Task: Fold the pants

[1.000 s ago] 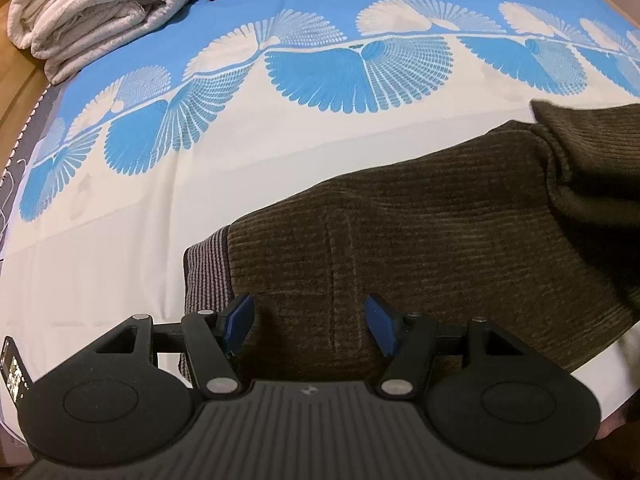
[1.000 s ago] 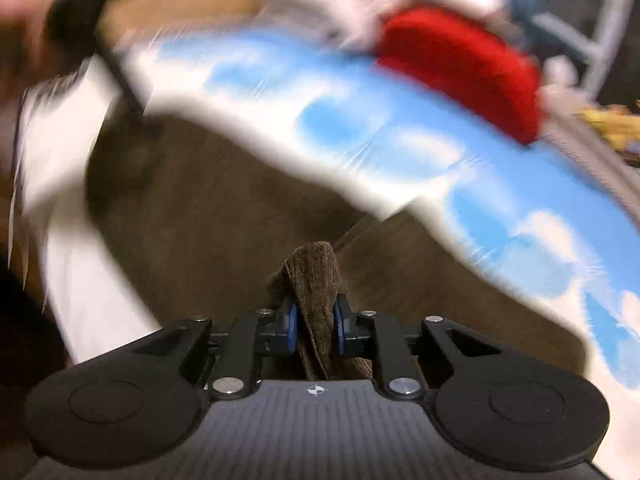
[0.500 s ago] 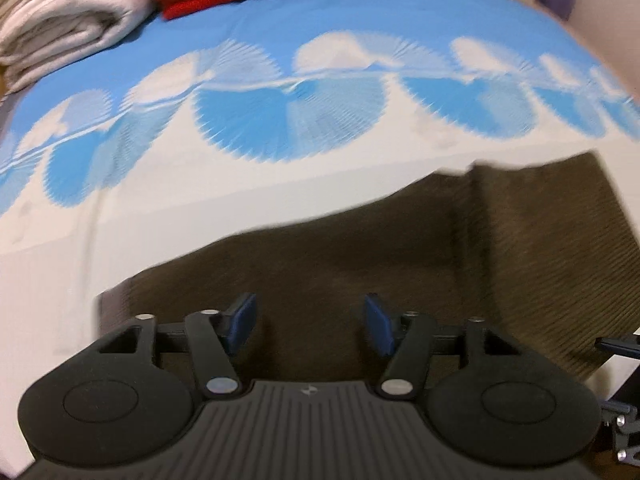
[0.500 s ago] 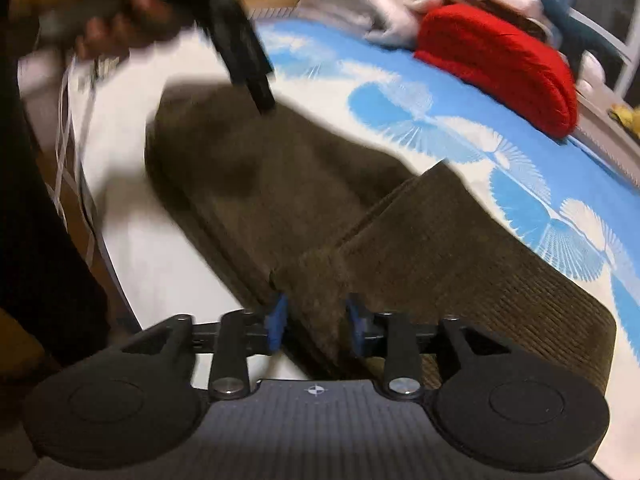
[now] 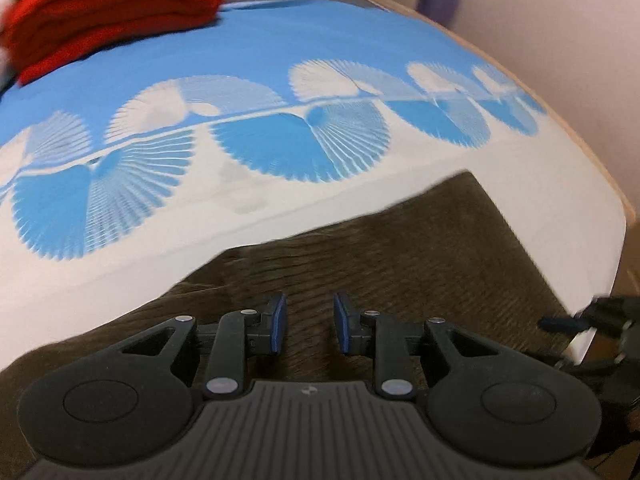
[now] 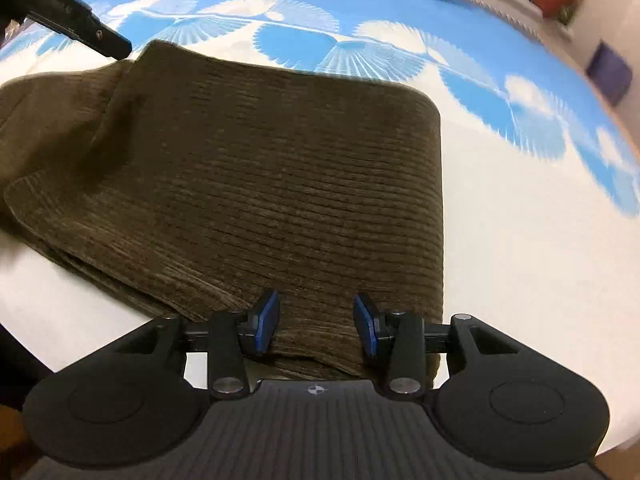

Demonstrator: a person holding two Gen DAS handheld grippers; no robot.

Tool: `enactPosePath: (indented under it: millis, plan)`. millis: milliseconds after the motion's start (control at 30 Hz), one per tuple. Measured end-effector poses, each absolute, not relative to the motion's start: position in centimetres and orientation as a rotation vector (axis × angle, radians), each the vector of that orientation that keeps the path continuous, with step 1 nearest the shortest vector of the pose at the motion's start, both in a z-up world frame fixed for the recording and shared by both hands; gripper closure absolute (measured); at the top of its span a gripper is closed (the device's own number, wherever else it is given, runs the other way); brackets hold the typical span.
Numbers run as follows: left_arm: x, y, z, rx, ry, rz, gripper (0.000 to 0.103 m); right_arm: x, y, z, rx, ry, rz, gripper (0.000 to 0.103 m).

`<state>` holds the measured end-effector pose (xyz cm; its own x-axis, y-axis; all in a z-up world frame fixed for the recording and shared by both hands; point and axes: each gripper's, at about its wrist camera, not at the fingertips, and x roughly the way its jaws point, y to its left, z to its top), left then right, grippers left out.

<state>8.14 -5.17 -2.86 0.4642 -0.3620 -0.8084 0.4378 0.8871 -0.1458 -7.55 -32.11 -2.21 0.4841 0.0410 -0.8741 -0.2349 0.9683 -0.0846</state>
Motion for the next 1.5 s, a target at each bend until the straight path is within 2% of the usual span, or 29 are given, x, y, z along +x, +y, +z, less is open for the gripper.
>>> enactPosePath:
  millis: [100,167,300,600,633,667,767,933,1000,1100,1133,1233,1333,1400,1467,1500]
  plan:
    - [9.4,-6.4,-5.5,0.189,1.043,-0.368,0.074,-7.5,-32.9,-0.9,-0.134,1.025,0.166,0.059]
    - [10.2,-5.8,-7.3,0.215,1.121,-0.271,0.059,-7.7,-34.3,-0.2,-0.105,0.996,0.114,0.057]
    - [10.3,-5.6,-6.0,0.177,1.113,-0.264,0.061,-7.4,-36.8,0.4,-0.015,0.976,-0.032,0.041]
    - [4.0,-6.4,-3.5,0.270,1.113,-0.720,0.061,-7.1,-41.3,-3.2,0.317,1.115,-0.095,0.036]
    - [3.0,-6.5,-3.9,0.304,1.134,-0.771,0.062,-7.0,-41.5,-3.5,0.337,1.116,-0.093,0.036]
    - [2.0,-6.8,-4.7,0.342,1.171,-0.816,0.071,-7.1,-41.6,-3.6,0.353,1.117,-0.090,0.036]
    - [-0.1,-7.6,-7.2,0.491,1.217,-0.845,0.073,-7.3,-41.9,-3.5,0.396,1.121,-0.081,0.042]
    - [-0.1,-7.6,-6.5,0.457,1.201,-0.806,0.072,-6.9,-41.2,-2.3,0.402,1.110,-0.067,0.071]
    - [-0.4,-7.6,-5.9,0.467,1.171,-0.800,0.067,-7.2,-41.0,-1.4,0.408,1.094,-0.076,0.075]
    - [0.8,-5.9,-4.1,0.329,1.112,-0.743,0.052,-7.7,-40.4,0.7,0.400,1.040,-0.070,0.079]
    - [1.5,-5.1,-3.3,0.262,1.093,-0.714,0.044,-7.9,-39.6,1.9,0.352,1.006,-0.051,0.080]
    - [3.1,-3.2,-1.3,0.059,1.043,-0.661,0.040,-9.0,-36.0,5.5,0.157,0.866,0.045,0.081]
    - [3.9,-2.3,0.4,-0.105,0.991,-0.682,0.024,-10.3,-31.7,7.8,-0.008,0.736,0.160,0.082]
    - [4.1,-2.2,1.4,-0.179,0.964,-0.725,0.022,-10.8,-29.2,8.5,-0.086,0.674,0.223,0.083]
    - [4.0,-2.6,2.1,-0.217,0.946,-0.754,0.015,-11.1,-26.5,8.6,-0.186,0.621,0.256,0.083]
    - [4.1,-2.8,2.6,-0.225,0.939,-0.769,0.014,-11.4,-25.1,8.4,-0.235,0.600,0.268,0.083]
